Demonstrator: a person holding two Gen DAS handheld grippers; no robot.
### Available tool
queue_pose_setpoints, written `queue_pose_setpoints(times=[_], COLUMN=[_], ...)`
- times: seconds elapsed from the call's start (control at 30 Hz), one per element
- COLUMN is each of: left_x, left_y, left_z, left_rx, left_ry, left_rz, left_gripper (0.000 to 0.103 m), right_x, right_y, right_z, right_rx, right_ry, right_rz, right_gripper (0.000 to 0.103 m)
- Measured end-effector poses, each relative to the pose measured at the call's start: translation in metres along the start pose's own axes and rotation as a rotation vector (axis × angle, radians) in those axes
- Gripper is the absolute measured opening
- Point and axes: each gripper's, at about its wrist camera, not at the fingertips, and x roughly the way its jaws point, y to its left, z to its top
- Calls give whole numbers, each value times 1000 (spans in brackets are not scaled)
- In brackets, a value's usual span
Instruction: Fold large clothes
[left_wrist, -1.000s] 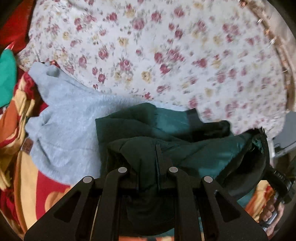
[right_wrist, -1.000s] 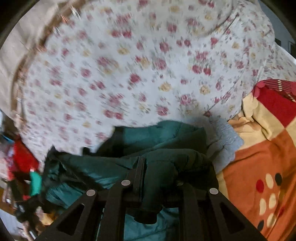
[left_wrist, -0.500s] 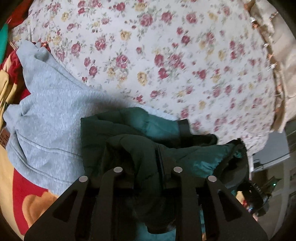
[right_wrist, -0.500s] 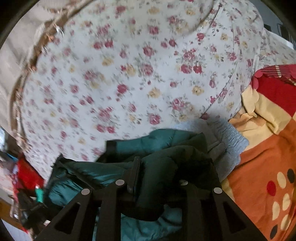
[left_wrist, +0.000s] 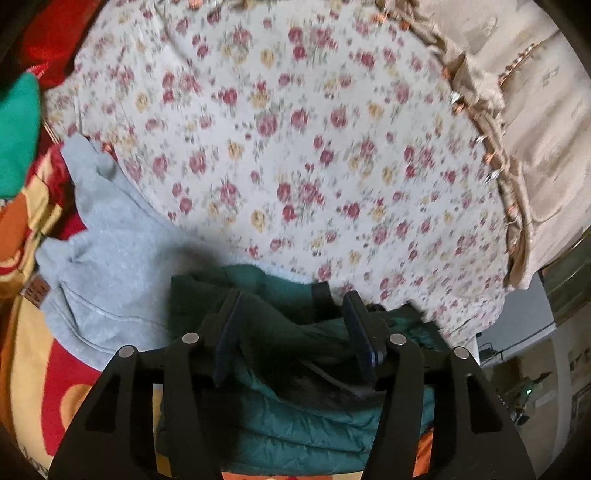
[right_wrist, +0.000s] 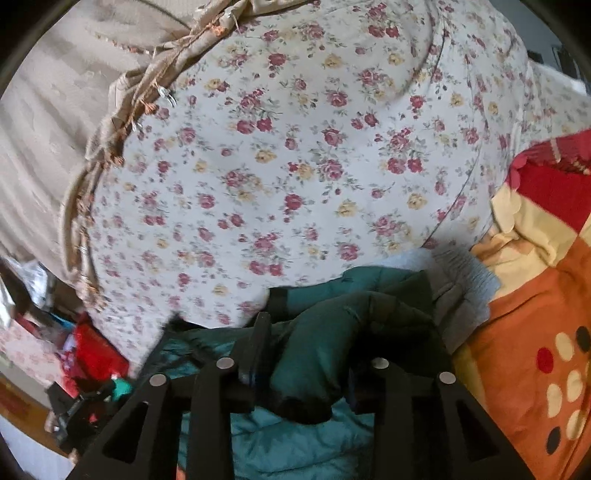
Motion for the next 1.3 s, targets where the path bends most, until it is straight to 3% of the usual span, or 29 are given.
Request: queue_pose_setpoints(times=[0.17,0.4,0.6,0.7,0.8,0.9,0.97,1.07,1.13,1.2,1.3], left_x=[-34,-78,-90,-71,-34,23,76,133,158,171,173], left_y=[-6,-41,-74,-89,-94,-84,-68,-40,-15,0,17], left_z=[4,-20,-59,-75,-80,-78,-71,-53,-44,-43,-46], left_rx=[17,178,357,468,532,521,507,450,383,381,392], left_ry=[-40,-69,-37,-5,30,89,147,170,180,181,147], left_rz=[14,90,159,215,224,237,291,357,365,355,324], left_gripper=[56,56,57,63,63,63,63,63,63,67,71], right_x=[-24,-100,-124,-100,-58,-5,41,89,122,145,163], right_y=[7,53,78,71,58,41,26,13,3,-2,2], right_z=[-1,-10,-36,-44,-51,-51,-46,-38,-33,-29,-31], right_rx=[-17,-227,-345,-338,-355,-379,-373,-385,-393,-407,-426], right_ry=[-61,-223,-189,-113,-57,8,62,103,133,131,109], right_rz=[-38,-180,-186,-180,-224,-268,-298,-331,-339,-315,-260], right_gripper=[33,33,33,33,33,33,33,33,33,34,50])
